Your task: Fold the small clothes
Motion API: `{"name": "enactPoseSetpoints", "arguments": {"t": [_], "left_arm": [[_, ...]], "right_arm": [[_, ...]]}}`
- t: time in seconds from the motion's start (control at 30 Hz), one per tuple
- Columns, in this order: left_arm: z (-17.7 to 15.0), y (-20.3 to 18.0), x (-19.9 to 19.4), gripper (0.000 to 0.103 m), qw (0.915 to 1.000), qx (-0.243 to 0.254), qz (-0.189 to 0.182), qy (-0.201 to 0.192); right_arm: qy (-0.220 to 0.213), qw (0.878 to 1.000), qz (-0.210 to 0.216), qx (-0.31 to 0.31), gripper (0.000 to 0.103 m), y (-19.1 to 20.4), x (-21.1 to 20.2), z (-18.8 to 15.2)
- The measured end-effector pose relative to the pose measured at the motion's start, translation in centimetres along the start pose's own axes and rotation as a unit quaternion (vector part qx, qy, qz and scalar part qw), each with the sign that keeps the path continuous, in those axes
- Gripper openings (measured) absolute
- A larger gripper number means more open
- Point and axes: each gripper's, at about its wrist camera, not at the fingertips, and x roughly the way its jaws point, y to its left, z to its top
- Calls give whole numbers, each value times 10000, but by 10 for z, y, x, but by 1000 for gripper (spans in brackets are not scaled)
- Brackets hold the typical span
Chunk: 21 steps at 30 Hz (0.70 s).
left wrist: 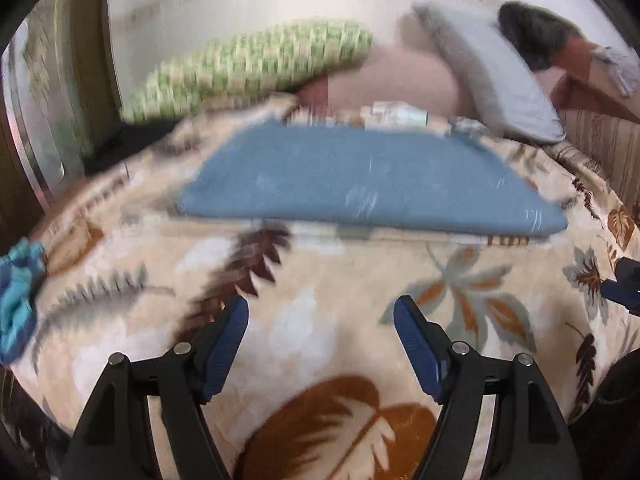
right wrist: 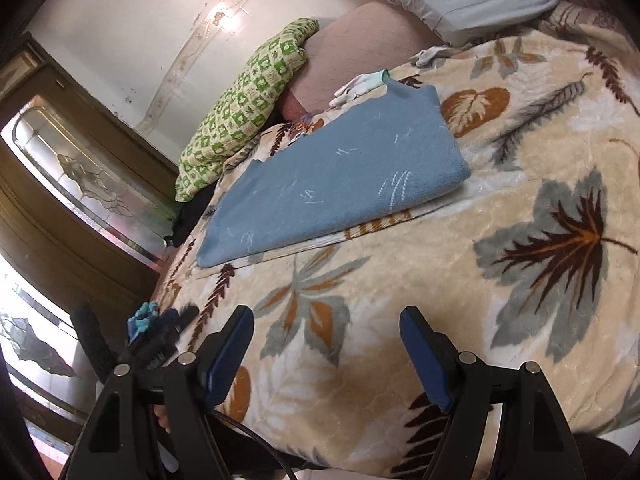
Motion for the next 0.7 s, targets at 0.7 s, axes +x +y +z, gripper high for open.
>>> {"name": "enactPoseSetpoints", "arguments": {"t": [0.7], "left_arm": [[43, 118, 35, 76, 9783, -1993, 572, 34]], "right_arm": [[-263, 9992, -178, -259, 74, 8, 45, 61]]}}
